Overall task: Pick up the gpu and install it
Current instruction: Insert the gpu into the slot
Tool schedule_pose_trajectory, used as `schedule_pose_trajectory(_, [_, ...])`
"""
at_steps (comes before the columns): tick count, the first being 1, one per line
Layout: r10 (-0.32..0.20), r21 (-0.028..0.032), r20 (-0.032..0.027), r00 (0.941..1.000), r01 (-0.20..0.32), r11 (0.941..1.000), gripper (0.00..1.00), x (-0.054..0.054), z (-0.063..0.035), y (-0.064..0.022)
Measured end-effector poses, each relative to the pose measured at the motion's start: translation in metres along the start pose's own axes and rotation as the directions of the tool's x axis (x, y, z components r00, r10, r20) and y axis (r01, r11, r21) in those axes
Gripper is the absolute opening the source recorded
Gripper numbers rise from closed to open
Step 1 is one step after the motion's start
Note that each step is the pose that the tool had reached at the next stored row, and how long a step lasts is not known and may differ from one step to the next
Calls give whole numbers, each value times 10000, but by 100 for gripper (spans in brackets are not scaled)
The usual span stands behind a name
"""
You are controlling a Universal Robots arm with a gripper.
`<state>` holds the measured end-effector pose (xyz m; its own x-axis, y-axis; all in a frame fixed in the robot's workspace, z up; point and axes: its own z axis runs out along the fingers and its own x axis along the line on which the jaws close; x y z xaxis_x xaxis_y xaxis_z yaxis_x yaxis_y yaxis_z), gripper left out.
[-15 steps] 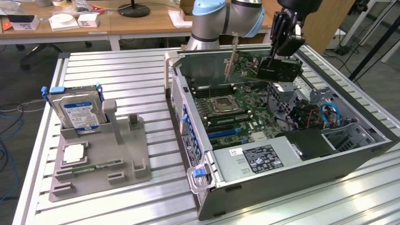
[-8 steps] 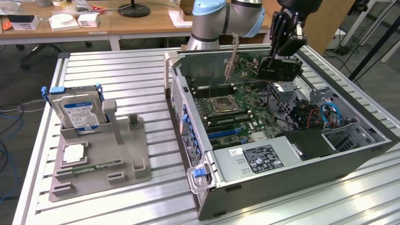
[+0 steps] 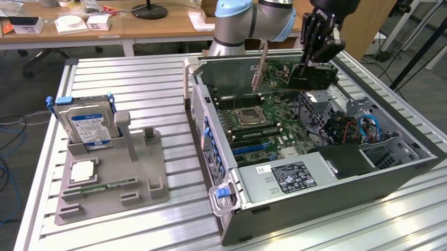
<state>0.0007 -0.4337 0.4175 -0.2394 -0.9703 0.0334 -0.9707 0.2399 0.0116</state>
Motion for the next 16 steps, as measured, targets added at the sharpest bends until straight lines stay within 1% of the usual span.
schedule_pose_trajectory(8, [-603, 20, -8, 9982, 603, 9982, 26, 0, 0, 0])
schedule_pose_trajectory(16, [-1222, 40, -17, 9925, 1222, 9925, 26, 0, 0, 0])
